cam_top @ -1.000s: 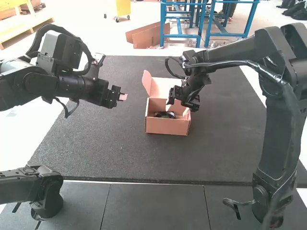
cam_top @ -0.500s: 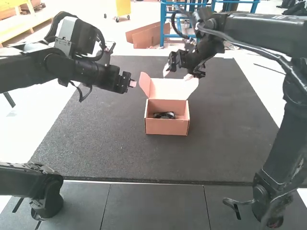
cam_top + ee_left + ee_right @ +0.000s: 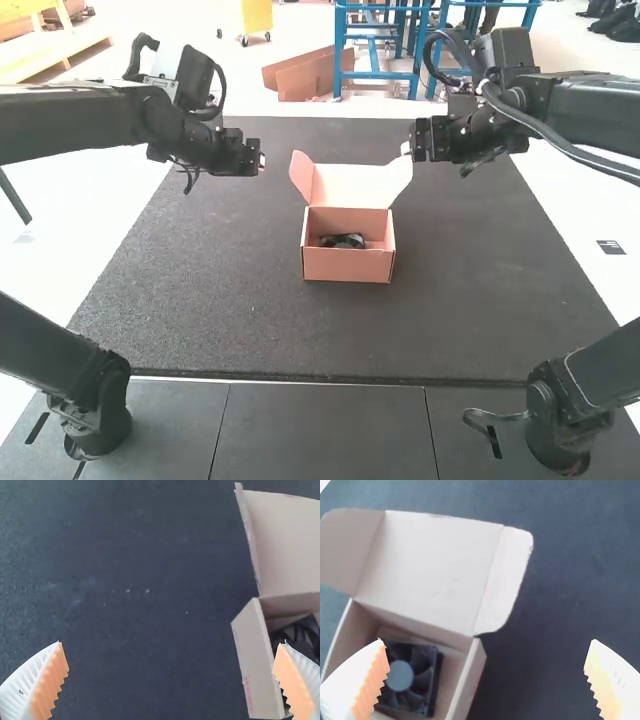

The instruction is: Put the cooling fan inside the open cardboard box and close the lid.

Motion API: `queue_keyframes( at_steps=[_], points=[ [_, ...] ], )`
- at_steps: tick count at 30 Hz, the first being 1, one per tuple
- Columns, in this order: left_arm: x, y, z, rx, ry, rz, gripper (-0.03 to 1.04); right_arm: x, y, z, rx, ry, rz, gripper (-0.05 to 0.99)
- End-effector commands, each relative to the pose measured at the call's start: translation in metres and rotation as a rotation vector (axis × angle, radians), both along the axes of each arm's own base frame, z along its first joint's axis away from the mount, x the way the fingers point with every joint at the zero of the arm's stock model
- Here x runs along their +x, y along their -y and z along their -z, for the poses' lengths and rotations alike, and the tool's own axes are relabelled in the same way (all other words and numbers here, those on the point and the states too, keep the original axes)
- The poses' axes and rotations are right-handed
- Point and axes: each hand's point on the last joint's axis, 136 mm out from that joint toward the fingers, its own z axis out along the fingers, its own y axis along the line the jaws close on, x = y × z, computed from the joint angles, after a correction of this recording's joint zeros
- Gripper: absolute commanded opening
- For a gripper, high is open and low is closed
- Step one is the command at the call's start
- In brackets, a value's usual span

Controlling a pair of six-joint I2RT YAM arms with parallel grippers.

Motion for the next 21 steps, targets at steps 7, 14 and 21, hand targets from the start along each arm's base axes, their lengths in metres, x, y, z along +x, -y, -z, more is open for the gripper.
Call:
queue_keyframes(
  at_steps=[7,14,21],
  points=[
    [0.05,-0.009,0.007,0.031,0.048,-0.101,0.97,0.022,0.0,0.001,-0.004,0.064,0.014,0.9],
    [0.084,-0.003,0.014,0.037,0.06,-0.118,0.97,0.048,-0.009,0.015,-0.002,0.042,0.008,0.9],
    [0.111,0.0,0.021,0.042,0.055,-0.13,0.97,0.076,-0.01,0.027,0.012,0.018,0.034,0.9]
  ],
)
